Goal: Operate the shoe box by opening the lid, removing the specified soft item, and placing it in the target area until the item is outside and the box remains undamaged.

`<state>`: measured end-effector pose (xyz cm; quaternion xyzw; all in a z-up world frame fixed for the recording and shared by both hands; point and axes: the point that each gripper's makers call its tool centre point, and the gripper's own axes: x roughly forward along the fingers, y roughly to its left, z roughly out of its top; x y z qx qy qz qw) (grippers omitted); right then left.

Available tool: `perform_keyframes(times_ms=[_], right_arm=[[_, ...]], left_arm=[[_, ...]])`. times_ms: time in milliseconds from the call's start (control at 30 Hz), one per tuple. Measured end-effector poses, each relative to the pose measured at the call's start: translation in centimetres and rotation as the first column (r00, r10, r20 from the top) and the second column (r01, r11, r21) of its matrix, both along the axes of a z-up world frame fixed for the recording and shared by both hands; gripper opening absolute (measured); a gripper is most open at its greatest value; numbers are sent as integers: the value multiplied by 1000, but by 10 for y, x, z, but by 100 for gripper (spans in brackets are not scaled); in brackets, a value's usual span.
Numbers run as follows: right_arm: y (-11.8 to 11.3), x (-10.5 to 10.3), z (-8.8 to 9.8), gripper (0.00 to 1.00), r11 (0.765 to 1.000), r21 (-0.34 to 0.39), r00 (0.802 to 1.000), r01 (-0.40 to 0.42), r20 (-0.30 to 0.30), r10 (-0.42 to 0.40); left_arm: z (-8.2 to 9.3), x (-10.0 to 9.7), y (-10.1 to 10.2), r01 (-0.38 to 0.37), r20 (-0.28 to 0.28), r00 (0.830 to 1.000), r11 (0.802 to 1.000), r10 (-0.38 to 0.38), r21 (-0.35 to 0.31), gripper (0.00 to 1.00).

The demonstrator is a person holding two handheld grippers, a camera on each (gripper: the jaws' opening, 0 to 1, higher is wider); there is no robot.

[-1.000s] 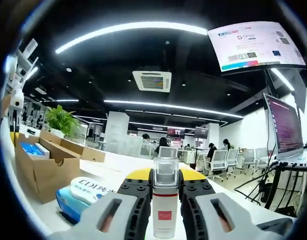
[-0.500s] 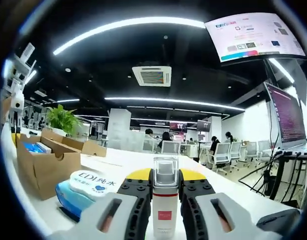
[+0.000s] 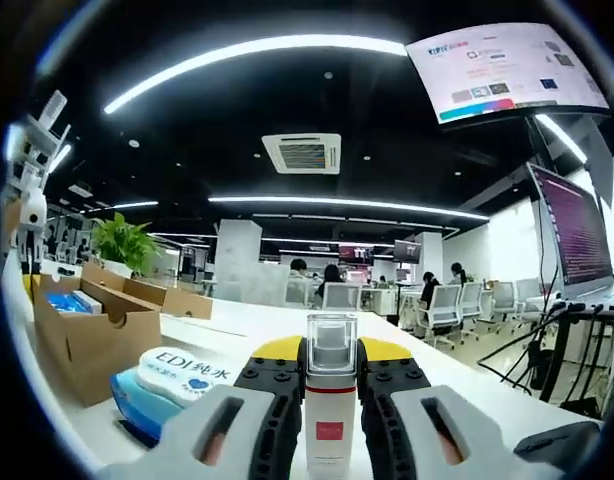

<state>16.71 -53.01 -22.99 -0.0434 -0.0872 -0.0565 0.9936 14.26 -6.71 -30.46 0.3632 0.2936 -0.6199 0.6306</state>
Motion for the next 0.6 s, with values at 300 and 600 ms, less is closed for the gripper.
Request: perform_keyframes(times_ms=[300,600], right_arm=[[-10,13,-7,18,1000,31,1000,-4,-16,5],[-10,10,-16,18,998,58,999,6,-34,-4]], left_arm=[[0,0,0,6,11,1000,1000,-6,5,2],[0,0,1,2,13,1000,1000,-2,7,2]])
